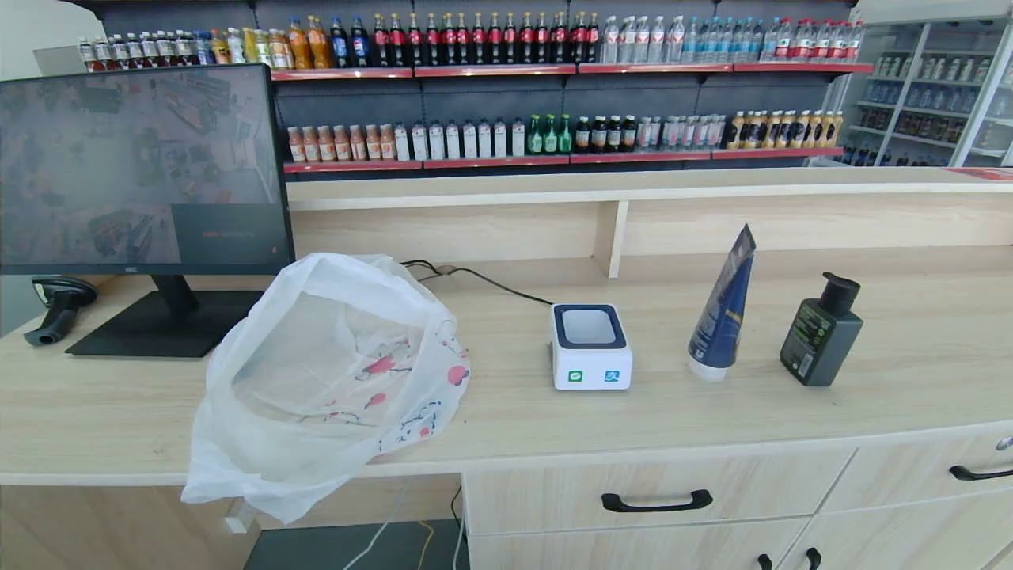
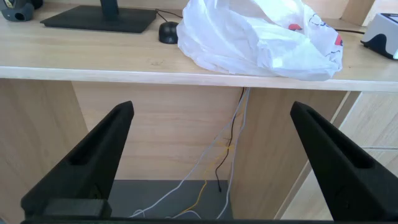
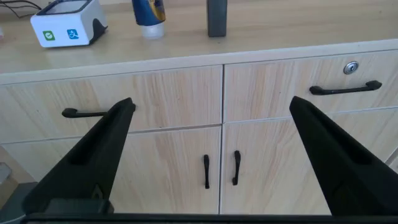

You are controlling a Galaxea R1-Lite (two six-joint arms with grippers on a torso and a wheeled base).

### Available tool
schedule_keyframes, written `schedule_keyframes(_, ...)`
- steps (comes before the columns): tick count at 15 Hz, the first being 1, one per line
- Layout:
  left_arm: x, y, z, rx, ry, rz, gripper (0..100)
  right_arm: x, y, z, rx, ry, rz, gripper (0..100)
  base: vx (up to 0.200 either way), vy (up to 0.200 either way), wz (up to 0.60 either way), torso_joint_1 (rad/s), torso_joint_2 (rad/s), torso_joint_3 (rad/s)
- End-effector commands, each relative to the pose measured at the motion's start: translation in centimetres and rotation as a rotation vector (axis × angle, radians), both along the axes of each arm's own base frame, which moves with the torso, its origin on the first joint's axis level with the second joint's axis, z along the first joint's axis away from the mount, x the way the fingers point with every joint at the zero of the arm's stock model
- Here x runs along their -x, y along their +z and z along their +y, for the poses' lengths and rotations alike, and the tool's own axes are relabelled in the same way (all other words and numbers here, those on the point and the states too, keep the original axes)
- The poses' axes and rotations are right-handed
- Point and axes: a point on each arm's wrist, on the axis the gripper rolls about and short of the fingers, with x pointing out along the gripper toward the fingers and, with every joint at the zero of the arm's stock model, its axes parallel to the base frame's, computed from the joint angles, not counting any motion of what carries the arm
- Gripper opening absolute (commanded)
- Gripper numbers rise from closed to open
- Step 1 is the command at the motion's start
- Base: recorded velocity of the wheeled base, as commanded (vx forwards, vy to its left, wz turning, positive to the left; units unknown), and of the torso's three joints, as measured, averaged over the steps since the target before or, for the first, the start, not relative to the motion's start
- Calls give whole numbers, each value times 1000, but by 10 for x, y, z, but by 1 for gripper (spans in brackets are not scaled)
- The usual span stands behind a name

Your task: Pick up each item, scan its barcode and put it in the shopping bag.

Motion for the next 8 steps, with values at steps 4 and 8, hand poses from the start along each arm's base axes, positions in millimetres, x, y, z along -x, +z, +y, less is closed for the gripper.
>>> schedule_keyframes(4,0,0,0,0,-1,-1,100,9,40,1,12,60,-49,100,0,0,0,0,0,0)
schedule_keyframes(8,0,0,0,0,-1,-1,100,-28,97,1,24,58,-82,100,0,0,0,0,0,0)
